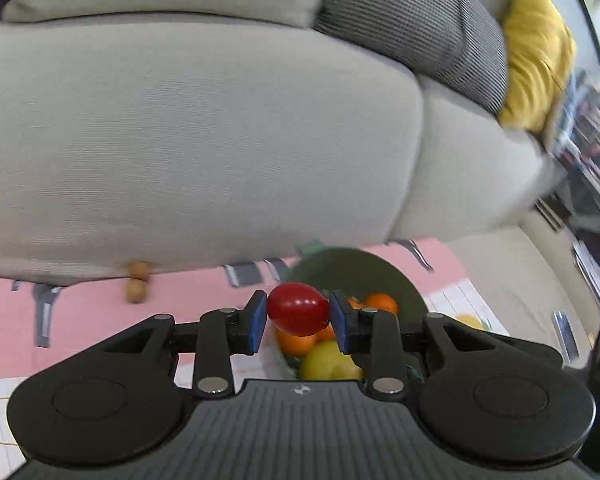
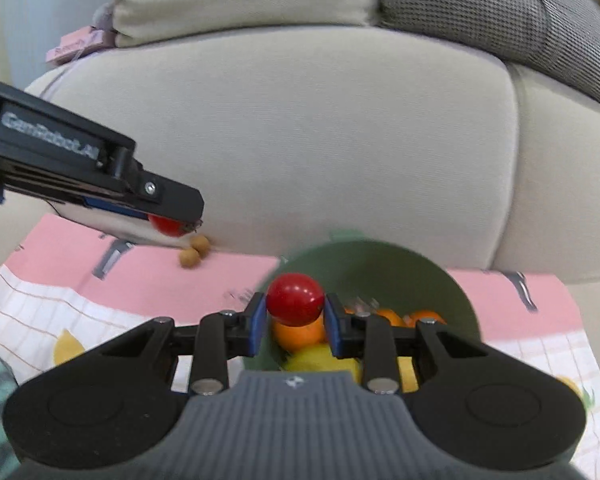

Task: Organize fruits
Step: 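Carry the left tool's tomato over the colander while the right tool carries its tomato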

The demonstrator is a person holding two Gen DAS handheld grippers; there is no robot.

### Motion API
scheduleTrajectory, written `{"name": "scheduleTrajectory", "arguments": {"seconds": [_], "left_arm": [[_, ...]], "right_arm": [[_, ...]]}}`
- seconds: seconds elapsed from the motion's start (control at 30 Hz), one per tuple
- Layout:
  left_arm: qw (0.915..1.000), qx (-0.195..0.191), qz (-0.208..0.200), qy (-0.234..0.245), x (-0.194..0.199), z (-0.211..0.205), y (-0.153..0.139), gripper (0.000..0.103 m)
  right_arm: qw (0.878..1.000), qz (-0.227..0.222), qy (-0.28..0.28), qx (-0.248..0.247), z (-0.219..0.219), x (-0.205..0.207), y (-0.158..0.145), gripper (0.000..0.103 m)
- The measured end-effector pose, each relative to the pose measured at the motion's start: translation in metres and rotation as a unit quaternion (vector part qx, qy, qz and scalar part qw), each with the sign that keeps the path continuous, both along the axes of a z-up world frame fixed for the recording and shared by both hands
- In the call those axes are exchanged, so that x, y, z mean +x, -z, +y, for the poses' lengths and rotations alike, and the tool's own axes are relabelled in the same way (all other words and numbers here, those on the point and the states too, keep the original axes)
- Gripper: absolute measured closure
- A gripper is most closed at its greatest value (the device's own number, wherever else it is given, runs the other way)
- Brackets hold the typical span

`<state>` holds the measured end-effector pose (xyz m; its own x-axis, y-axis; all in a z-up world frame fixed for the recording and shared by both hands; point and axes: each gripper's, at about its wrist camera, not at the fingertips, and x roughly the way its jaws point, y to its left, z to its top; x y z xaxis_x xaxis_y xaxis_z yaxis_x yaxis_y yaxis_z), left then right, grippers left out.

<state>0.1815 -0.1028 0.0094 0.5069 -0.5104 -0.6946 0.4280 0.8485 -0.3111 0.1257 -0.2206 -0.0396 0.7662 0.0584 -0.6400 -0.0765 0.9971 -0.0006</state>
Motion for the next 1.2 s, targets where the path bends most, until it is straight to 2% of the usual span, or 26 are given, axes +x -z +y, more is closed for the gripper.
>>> {"name": "scheduleTrajectory", "arguments": {"seconds": [0.2,0.37,0.83,1.2], "left_arm": [[0.9988,0.015,0.021,0.043,-0.008,-0.035,0.004,0.065],[0.9963,0.038,0.047,0.061,-0.011,-0.052,0.014,0.066],[0.9866,0.090,0.114,0.074,0.003,-0.076,0.047,0.066],[0.9795,0.106,0.157,0.070,0.016,-0.081,0.069,0.066]], "right_arm": [[1.000,0.026,0.014,0.003,-0.026,-0.013,0.010,0.075],[0.999,0.050,0.011,0.007,-0.037,-0.013,0.019,0.075],[0.994,0.107,-0.011,0.018,-0.056,-0.005,0.042,0.075],[0.989,0.143,-0.028,0.028,-0.058,0.009,0.055,0.075]]}}
